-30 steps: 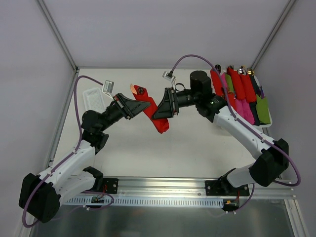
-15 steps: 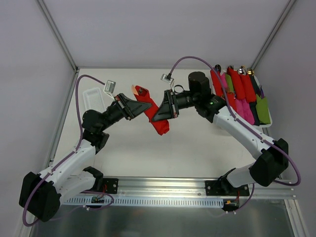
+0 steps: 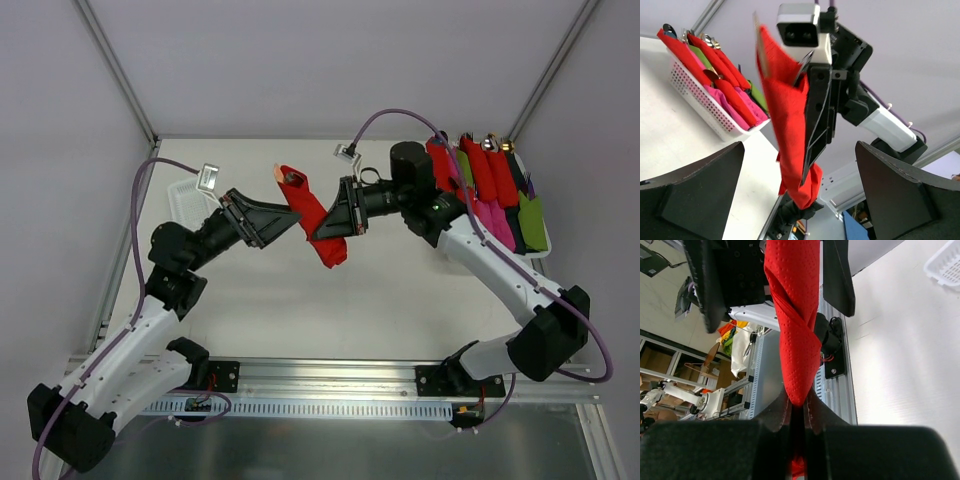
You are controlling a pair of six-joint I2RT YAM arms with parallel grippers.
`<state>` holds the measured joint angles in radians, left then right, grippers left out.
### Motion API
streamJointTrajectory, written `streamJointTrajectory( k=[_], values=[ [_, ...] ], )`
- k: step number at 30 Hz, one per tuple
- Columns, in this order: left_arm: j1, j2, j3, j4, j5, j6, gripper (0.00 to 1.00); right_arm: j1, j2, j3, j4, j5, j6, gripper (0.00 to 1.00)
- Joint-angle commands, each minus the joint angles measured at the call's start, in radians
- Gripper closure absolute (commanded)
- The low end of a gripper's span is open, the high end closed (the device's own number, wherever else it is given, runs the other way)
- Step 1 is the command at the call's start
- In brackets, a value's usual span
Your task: Place the utensils on the paper napkin and roll it up
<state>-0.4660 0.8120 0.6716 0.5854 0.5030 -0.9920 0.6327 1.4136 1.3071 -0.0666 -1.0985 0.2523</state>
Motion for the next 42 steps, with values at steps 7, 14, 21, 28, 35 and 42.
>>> streamJointTrajectory(
  k=[7, 14, 21, 28, 35, 42],
  values=[
    [-0.008, 0.021, 0.057, -0.165, 0.041, 0.114, 0.01, -0.217, -0.073, 0.092, -0.148, 0.006, -0.126, 1.0],
    [-0.014, 0.069, 0.108, -0.309, 0.068, 0.197, 0.01, -0.57, -0.065, 0.126, -0.573, 0.011, -0.404, 1.0],
    [-0.017, 0.107, 0.121, -0.355, 0.083, 0.256, 0.01, -0.89, 0.1, 0.297, -1.145, 0.032, -0.924, 1.0],
    [-0.02, 0.139, 0.109, -0.337, 0.071, 0.266, 0.01, -1.113, 0.409, 0.563, -1.592, 0.057, -1.335, 1.0],
    [-0.022, 0.159, 0.085, -0.296, 0.075, 0.265, 0.01, -1.211, 0.522, 0.566, -1.59, 0.117, -1.413, 1.0],
    [-0.02, 0.144, 0.046, -0.245, 0.057, 0.248, 0.01, -1.216, 0.556, 0.531, -1.592, 0.103, -1.45, 1.0]
  ],
)
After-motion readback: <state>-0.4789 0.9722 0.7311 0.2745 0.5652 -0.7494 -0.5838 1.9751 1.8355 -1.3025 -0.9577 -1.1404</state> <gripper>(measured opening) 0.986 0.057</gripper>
